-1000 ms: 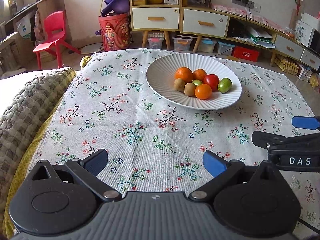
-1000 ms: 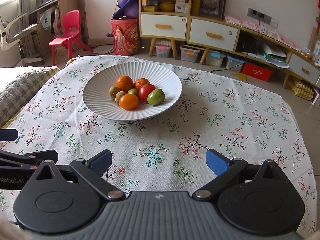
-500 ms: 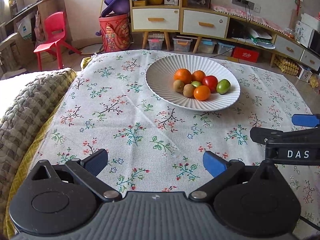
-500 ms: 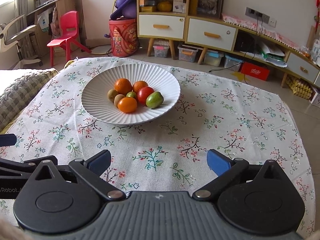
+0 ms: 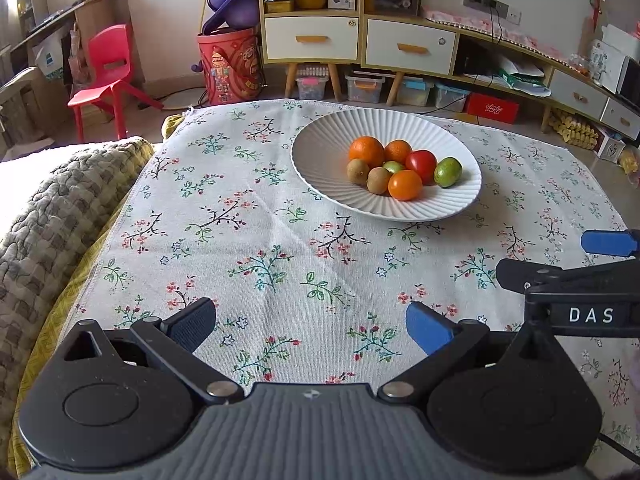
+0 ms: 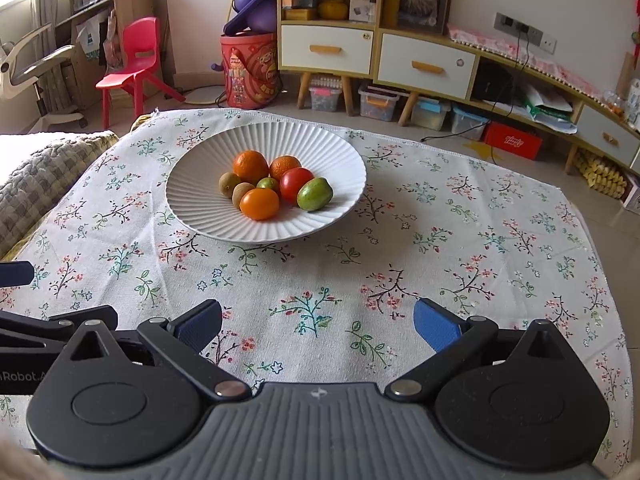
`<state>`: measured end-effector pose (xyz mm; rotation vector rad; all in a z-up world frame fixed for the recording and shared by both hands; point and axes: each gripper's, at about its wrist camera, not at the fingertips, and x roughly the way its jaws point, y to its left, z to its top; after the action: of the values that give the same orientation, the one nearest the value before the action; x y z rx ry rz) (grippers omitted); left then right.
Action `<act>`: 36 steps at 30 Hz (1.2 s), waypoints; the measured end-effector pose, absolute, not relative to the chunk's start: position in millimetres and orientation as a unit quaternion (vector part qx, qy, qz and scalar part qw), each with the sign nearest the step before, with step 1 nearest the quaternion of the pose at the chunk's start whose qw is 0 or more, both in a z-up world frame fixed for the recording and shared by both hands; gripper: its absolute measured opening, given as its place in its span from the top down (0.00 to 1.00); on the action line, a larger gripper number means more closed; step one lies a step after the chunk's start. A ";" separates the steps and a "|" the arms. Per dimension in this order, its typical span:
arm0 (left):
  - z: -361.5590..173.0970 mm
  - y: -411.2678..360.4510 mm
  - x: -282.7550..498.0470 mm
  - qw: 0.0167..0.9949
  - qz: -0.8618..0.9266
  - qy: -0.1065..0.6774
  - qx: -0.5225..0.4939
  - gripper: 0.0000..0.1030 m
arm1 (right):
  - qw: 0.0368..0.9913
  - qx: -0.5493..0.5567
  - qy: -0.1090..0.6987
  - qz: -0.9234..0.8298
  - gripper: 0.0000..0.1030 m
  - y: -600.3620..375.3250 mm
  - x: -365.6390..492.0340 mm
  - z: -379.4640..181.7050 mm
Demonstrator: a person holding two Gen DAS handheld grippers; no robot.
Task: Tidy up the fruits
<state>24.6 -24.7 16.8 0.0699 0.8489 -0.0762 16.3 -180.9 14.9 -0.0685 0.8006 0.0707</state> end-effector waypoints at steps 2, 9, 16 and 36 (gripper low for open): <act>16.7 -24.9 24.4 0.910 -0.036 0.411 0.035 0.11 | 0.920 -0.031 0.390 0.034 0.01 -181.1 16.5 15.0; 16.8 -25.2 24.8 0.911 -0.035 0.410 0.038 0.11 | 0.920 -0.034 0.389 0.036 0.01 -179.9 16.3 15.4; 16.8 -24.4 24.6 0.911 -0.035 0.410 0.038 0.11 | 0.920 -0.035 0.388 0.037 0.01 -179.0 16.2 15.7; 17.1 -24.1 24.8 0.911 -0.033 0.408 0.040 0.11 | 0.922 -0.044 0.384 0.036 0.01 -177.6 16.7 15.4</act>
<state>24.8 -24.1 17.1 0.0834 0.8413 -0.0686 16.7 -177.6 15.4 -0.0907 0.7886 0.0744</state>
